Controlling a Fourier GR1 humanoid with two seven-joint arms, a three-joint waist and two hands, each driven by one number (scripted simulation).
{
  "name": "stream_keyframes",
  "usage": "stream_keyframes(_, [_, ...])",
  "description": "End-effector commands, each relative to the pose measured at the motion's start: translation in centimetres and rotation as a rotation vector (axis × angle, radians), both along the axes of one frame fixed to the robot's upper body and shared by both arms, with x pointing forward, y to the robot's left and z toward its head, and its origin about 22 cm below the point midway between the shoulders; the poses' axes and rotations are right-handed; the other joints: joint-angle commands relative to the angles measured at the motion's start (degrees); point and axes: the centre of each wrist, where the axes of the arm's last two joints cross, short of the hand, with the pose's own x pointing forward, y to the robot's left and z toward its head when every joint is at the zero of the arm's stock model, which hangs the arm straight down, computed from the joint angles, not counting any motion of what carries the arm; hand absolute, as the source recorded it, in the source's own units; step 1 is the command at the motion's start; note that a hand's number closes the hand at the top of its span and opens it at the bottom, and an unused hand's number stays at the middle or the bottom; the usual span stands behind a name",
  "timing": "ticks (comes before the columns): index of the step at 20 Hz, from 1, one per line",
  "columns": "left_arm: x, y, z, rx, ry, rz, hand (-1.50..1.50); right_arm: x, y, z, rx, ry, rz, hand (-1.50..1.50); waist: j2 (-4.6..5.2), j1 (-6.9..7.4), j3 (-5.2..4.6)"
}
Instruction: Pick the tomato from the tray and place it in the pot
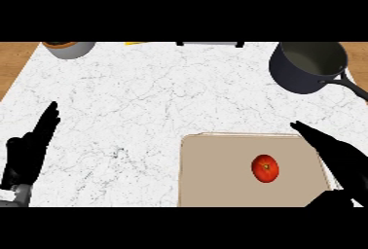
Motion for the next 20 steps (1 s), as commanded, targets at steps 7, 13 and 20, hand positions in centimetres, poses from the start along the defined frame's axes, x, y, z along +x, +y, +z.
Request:
stream_keyframes(7, [-0.7,0.0,-0.2,0.014,0.010,0.031,0.00,4.7,5.3,0.3,-0.085,0.278,0.045,-1.50,-0.37,-1.42,0.17])
stream_keyframes(13, [-0.2,2.2,-0.1,0.004,-0.005,0.039,0.00,5.6,8.1,-0.9,-0.170,0.298,0.040,-1.50,-0.36,-1.79,0.15])
stream_keyframes(20, [-0.6,0.9,2.2,0.004,-0.004,0.028,0.00,6.6,10.3,-3.9,-0.230,0.339,0.039,-1.50,-0.41,-1.50,0.19])
